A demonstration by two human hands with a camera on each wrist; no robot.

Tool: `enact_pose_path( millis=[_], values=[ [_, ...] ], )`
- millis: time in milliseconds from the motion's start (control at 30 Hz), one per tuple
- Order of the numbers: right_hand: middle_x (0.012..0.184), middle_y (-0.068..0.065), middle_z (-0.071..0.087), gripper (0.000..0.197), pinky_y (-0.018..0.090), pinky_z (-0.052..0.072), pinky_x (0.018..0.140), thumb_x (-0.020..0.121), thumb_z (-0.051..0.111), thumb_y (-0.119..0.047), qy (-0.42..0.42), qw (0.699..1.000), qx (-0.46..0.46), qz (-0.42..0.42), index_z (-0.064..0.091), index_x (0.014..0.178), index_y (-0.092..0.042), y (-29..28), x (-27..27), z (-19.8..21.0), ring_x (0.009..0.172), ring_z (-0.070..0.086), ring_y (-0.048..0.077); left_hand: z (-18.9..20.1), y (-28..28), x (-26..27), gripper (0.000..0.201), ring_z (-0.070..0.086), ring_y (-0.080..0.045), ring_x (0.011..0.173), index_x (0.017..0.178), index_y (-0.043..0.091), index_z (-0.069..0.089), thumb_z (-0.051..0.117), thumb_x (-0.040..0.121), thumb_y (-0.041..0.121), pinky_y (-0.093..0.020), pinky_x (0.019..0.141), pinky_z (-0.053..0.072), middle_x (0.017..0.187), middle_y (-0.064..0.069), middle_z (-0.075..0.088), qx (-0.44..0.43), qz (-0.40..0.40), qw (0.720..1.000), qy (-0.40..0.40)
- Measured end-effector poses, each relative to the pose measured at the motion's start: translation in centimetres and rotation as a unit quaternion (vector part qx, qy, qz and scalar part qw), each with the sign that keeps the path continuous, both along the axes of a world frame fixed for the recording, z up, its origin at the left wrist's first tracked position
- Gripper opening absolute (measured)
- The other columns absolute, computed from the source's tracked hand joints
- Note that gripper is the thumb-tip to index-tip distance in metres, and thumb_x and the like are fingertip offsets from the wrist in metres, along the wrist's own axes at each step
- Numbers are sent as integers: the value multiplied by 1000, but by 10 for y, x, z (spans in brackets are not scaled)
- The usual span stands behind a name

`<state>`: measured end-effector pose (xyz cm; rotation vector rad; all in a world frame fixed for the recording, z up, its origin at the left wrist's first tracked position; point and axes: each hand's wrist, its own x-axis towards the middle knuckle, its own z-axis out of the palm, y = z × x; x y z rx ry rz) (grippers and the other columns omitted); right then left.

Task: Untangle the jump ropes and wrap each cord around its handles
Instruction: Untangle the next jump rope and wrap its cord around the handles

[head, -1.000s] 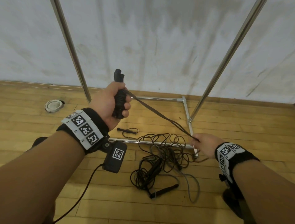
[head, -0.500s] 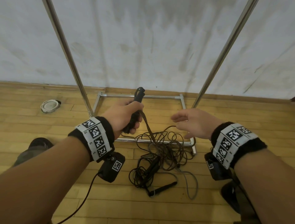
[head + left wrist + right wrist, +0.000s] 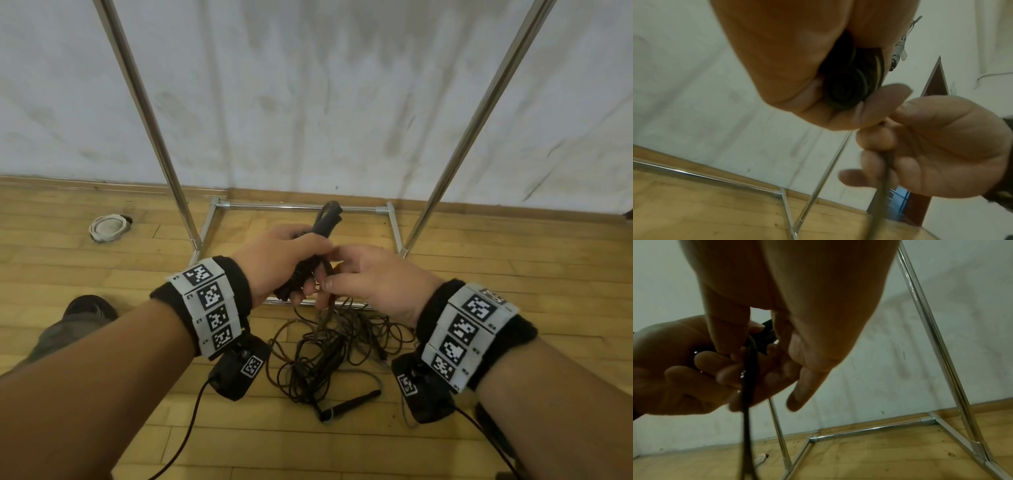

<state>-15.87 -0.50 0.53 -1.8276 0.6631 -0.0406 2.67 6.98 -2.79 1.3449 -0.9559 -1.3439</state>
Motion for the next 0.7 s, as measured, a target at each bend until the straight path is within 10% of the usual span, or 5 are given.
enact_pose_path(
  millis=[200,300,467,567,700],
  values=[
    [65,2,47,25,49,63,80,107,52,-23,10,1000,23,-13,61,123,-7,-1,-2,-1,58,51,18,5,-1,5,22,68,-28,67,105,17,67,70,91,34,-29,42,47,86,-13,74,-7,51,999,14],
    [61,-6,49,24,40,56,66,106,49,-36,47,996,-79,-2,70,105,-25,-7,-8,-2,54,54,15,11,0,11,23,63,-24,67,98,14,74,74,88,35,-28,42,44,87,-10,70,-4,57,998,31],
    [74,-9,64,21,27,54,65,100,55,-50,189,958,-210,57,67,98,-33,-18,-17,-12,64,60,5,15,8,3,13,63,-20,63,100,20,75,74,95,32,-26,41,45,86,-7,73,39,-138,989,-38],
    [96,-8,67,13,39,57,87,101,58,-35,276,904,-301,127,67,107,-30,-18,-16,-14,90,63,14,10,7,-13,19,65,-14,56,108,21,69,77,94,31,-25,43,47,82,-4,79,127,-259,936,-201],
    [92,-7,59,16,36,54,82,102,51,-30,292,867,-368,167,66,102,-24,-11,-4,-7,90,58,17,-5,7,-37,29,67,-5,48,119,21,61,72,95,32,-21,42,49,69,6,77,196,-304,852,-378]
  ],
)
